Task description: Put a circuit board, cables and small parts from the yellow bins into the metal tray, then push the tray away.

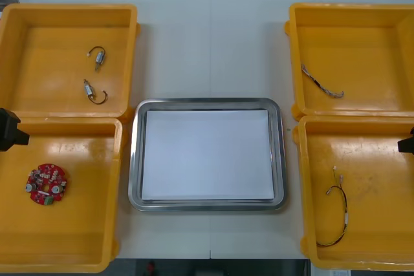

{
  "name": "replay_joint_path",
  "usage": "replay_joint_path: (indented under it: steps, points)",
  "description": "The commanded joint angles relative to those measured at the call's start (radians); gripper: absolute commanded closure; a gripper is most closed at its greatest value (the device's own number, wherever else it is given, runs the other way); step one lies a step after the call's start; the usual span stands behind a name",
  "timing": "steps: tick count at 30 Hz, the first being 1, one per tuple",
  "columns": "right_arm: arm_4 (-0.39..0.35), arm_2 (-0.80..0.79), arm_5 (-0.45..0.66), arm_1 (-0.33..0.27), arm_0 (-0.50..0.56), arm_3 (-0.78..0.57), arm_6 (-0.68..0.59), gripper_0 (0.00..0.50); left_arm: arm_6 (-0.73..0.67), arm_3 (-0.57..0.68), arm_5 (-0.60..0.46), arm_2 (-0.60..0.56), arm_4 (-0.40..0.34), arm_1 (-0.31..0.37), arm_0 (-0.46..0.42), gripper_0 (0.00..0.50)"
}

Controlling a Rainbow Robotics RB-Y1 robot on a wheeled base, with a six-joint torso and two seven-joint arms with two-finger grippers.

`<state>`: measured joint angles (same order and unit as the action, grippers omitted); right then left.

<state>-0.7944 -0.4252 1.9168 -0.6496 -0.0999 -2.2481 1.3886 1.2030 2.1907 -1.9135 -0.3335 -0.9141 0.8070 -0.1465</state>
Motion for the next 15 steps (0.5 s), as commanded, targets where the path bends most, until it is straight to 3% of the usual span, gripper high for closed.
replay_joint_path:
  steps: [1,15]
  points:
    - [-0.008,-0.006,0.003,-0.036,0.015,-0.01,-0.04,0.0,0.084,0.026,-0.006,-0.027,0.009,0.043,0.016,0.0]
    - [-0.008,-0.006,0.003,-0.036,0.015,-0.01,-0.04,0.0,0.084,0.026,-0.006,-0.027,0.009,0.043,0.016,0.0]
